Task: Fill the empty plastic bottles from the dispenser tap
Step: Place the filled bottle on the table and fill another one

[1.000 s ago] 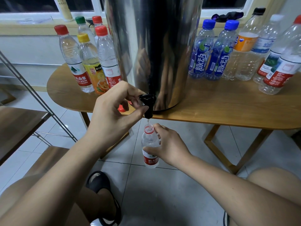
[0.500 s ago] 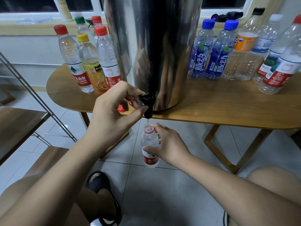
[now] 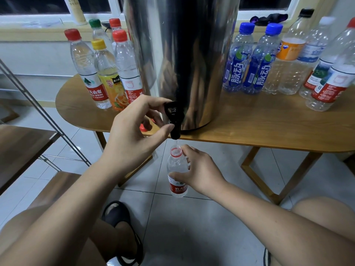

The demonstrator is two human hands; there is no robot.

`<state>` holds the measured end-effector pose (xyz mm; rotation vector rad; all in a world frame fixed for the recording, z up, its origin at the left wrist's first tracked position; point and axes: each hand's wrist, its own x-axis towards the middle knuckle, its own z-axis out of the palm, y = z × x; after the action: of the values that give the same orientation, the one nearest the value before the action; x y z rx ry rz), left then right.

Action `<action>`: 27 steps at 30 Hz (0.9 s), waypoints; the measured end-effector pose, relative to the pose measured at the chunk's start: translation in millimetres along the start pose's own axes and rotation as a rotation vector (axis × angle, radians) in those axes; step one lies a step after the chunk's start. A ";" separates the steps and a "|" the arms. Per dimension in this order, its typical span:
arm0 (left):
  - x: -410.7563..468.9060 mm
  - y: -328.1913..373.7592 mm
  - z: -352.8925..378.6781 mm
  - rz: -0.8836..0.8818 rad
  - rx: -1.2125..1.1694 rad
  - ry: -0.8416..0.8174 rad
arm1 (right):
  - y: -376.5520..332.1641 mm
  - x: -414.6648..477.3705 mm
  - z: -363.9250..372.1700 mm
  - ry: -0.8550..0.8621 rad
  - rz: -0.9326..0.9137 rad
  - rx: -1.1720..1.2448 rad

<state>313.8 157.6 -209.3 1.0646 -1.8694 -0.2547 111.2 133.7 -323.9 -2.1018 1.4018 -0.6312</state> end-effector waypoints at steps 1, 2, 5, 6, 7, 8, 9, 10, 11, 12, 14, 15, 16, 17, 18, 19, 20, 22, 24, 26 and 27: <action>0.2 -1.1 -1.5 0.002 0.005 -0.004 | -0.1 -0.1 0.3 -0.001 -0.003 0.003; 0.5 -1.9 -3.0 0.004 0.010 -0.007 | -0.1 0.0 0.4 0.001 -0.006 0.003; 1.4 -6.8 -7.0 -0.027 0.008 0.002 | 0.8 -0.2 -0.8 0.010 -0.012 0.004; 2.1 -10.7 -8.7 -0.054 0.012 0.007 | 1.0 -0.3 -0.6 0.017 -0.010 0.018; 3.0 -15.2 -10.3 -0.086 0.026 0.013 | 1.3 -0.6 -0.3 0.028 -0.009 0.038; 4.2 -21.3 -11.8 -0.121 0.052 0.021 | 2.1 -0.7 0.4 0.041 -0.009 0.053; 5.1 -28.1 -13.5 -0.153 0.088 0.023 | 3.3 -0.6 1.3 0.049 -0.008 0.060; 6.0 -36.0 -15.3 -0.180 0.129 0.019 | 4.3 -0.5 2.1 0.048 -0.007 0.060; 6.4 -43.6 -16.8 -0.204 0.169 0.009 | 5.1 -0.6 2.6 0.044 -0.007 0.058; 6.3 -51.2 -17.7 -0.231 0.205 -0.003 | 5.8 -0.7 2.7 0.040 -0.008 0.055; 5.0 -65.0 -18.1 -0.296 0.266 -0.029 | 7.1 -1.4 1.9 0.038 -0.006 0.058; 4.0 -70.8 -17.5 -0.323 0.294 -0.042 | 7.3 -2.2 1.0 0.037 -0.004 0.066; 3.1 -76.5 -16.1 -0.342 0.322 -0.056 | 7.0 -3.2 -0.1 0.037 -0.002 0.074; 2.1 -81.4 -14.0 -0.357 0.348 -0.070 | 6.7 -4.1 -1.2 0.038 -0.002 0.078; 1.3 -86.3 -11.8 -0.373 0.370 -0.082 | 6.4 -5.1 -2.3 0.038 -0.004 0.080; 0.6 -90.2 -9.5 -0.385 0.382 -0.092 | 5.8 -6.2 -3.7 0.038 -0.009 0.082; 0.1 -94.2 -7.6 -0.394 0.384 -0.101 | 5.2 -7.3 -5.1 0.037 -0.014 0.084; -0.7 -99.5 -4.2 -0.395 0.370 -0.118 | 4.0 -9.6 -8.1 0.037 -0.022 0.088; -1.0 -101.0 -0.9 -0.368 0.389 -0.122 | 2.5 -12.1 -11.7 0.042 -0.030 0.097; -0.5 -99.4 1.8 -0.342 0.417 -0.114 | 1.5 -15.0 -15.3 0.039 -0.032 0.110; -0.1 -96.6 2.6 -0.341 0.415 -0.108 | 1.0 -16.7 -17.1 0.040 -0.037 0.115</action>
<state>366.2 99.0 -265.3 1.6869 -1.8731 -0.1218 93.7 146.0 -313.3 -2.0387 1.3189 -0.7541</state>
